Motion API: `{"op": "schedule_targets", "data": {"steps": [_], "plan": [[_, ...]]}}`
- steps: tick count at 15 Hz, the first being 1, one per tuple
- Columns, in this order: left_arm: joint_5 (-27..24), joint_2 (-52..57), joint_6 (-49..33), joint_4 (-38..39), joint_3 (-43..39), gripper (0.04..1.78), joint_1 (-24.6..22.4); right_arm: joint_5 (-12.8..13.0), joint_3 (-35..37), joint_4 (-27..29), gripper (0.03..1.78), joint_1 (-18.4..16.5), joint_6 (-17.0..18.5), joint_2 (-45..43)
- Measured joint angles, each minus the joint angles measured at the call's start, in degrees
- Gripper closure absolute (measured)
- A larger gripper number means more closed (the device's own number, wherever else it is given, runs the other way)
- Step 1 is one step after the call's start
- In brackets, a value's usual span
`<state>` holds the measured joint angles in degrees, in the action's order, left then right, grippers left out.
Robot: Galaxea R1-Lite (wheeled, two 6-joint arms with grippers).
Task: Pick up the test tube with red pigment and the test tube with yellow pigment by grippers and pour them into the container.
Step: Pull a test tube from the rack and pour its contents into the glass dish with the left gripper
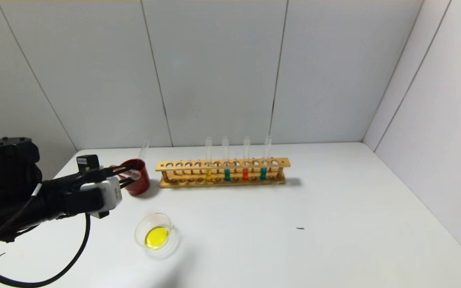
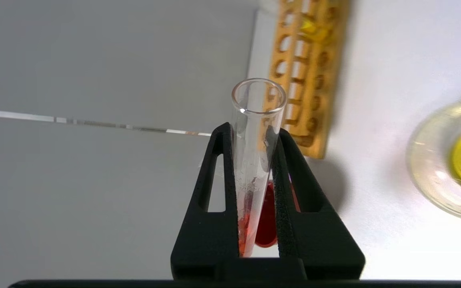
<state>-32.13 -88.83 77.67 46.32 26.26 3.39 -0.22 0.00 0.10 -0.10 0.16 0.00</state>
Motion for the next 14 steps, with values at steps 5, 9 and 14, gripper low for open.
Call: {"op": "schedule_targets", "data": {"steps": [5,9,14], "plan": [[-4.5,-0.2,9.9,0.1,-3.3,1.52,-4.6,0.0,0.0,0.0,0.06,0.0,0.0,0.0],[-7.6,-2.2,16.5,-0.1,-3.7,1.52,-7.1,0.0,0.0,0.0,0.06,0.0,0.0,0.0],[-11.1,-4.5,21.3,0.1,-8.4,1.52,-7.3,0.0,0.0,0.0,0.06,0.0,0.0,0.0]]}}
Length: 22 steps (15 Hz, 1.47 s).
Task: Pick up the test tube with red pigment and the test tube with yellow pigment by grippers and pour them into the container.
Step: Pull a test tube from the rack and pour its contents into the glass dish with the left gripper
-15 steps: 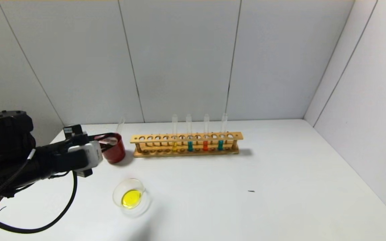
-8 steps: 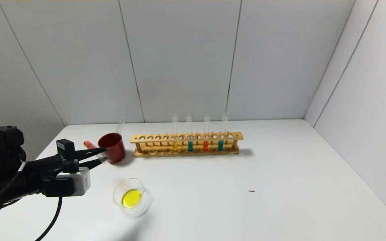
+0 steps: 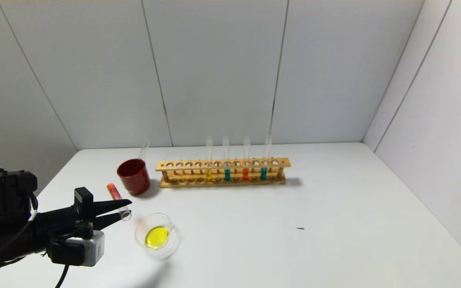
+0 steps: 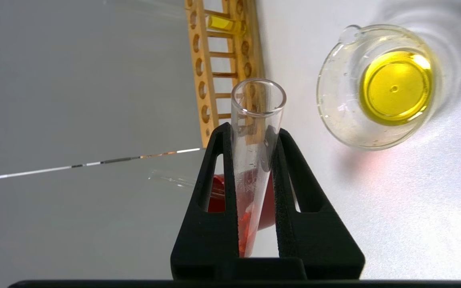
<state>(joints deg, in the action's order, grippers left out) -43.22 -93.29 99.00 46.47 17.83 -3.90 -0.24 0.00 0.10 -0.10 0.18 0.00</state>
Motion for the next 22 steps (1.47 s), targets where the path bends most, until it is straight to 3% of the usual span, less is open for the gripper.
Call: {"op": "schedule_targets", "data": {"steps": [6,13,22], "plan": [[0.3,-4.1,1.3,5.9,3.5,1.52,0.3,0.0,0.0,0.0,0.06,0.0,0.0,0.0],[0.5,-6.3,7.8,6.0,5.8,1.52,2.3,0.0,0.0,0.0,0.06,0.0,0.0,0.0],[0.5,-8.9,15.6,6.0,8.4,1.52,0.5,0.0,0.0,0.0,0.06,0.0,0.0,0.0]]}}
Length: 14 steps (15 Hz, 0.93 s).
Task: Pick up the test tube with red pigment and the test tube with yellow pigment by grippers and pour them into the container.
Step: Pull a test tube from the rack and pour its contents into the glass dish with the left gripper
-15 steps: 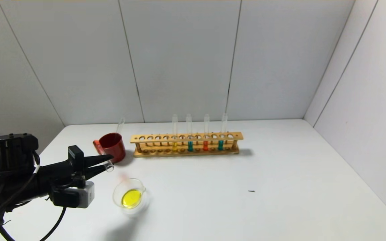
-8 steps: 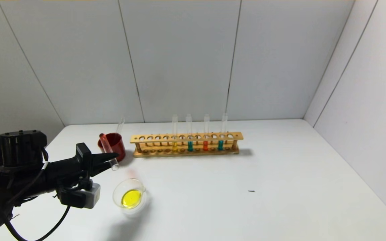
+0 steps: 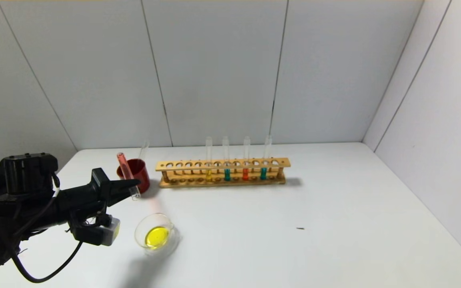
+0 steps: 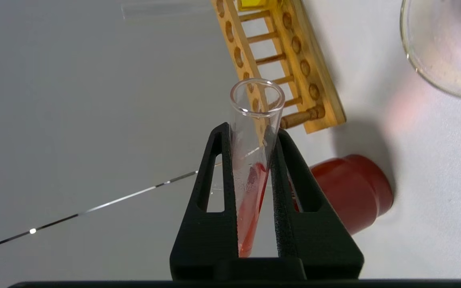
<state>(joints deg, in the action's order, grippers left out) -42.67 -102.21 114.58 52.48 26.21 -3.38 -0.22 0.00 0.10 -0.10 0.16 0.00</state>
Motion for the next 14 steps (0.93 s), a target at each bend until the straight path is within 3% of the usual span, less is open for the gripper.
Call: {"op": "schedule_targets", "data": {"steps": [14], "plan": [[0.5,-2.1,7.0,0.1,2.3,1.52,-0.5,0.0,0.0,0.0,0.06,0.0,0.0,0.0]]}}
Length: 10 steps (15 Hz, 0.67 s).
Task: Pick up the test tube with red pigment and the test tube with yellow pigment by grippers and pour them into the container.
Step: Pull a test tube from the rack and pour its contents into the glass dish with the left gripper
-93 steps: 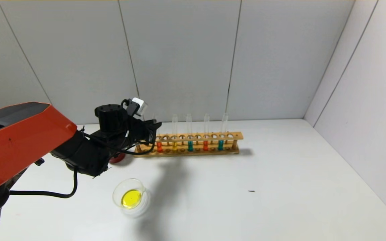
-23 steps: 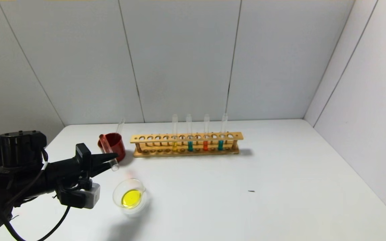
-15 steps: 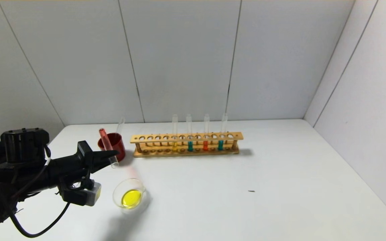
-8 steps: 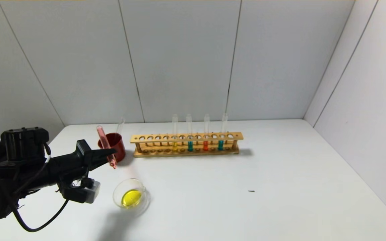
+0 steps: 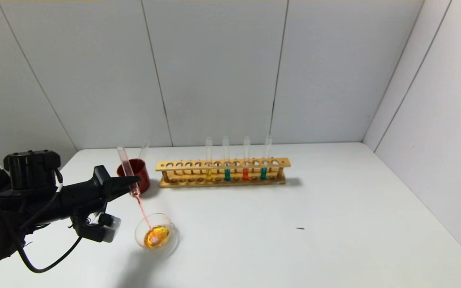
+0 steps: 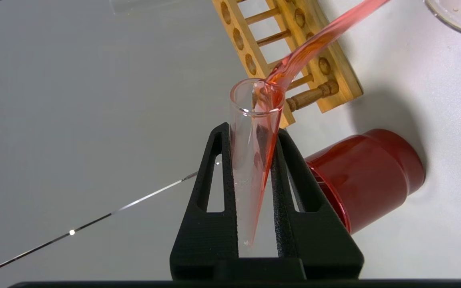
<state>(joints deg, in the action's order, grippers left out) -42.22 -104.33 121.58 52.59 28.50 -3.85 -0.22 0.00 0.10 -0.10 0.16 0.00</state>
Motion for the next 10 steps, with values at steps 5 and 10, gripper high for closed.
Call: {"op": "schedule_targets", "data": {"steps": [5,10], "plan": [[0.7,-0.1,0.5,0.0,0.2,1.52,0.5,0.0,0.0,0.0,0.06,0.0,0.0,0.0],[1.8,-0.6,0.7,0.4,0.7,1.52,1.9,0.0,0.0,0.0,0.06,0.0,0.0,0.0]]}}
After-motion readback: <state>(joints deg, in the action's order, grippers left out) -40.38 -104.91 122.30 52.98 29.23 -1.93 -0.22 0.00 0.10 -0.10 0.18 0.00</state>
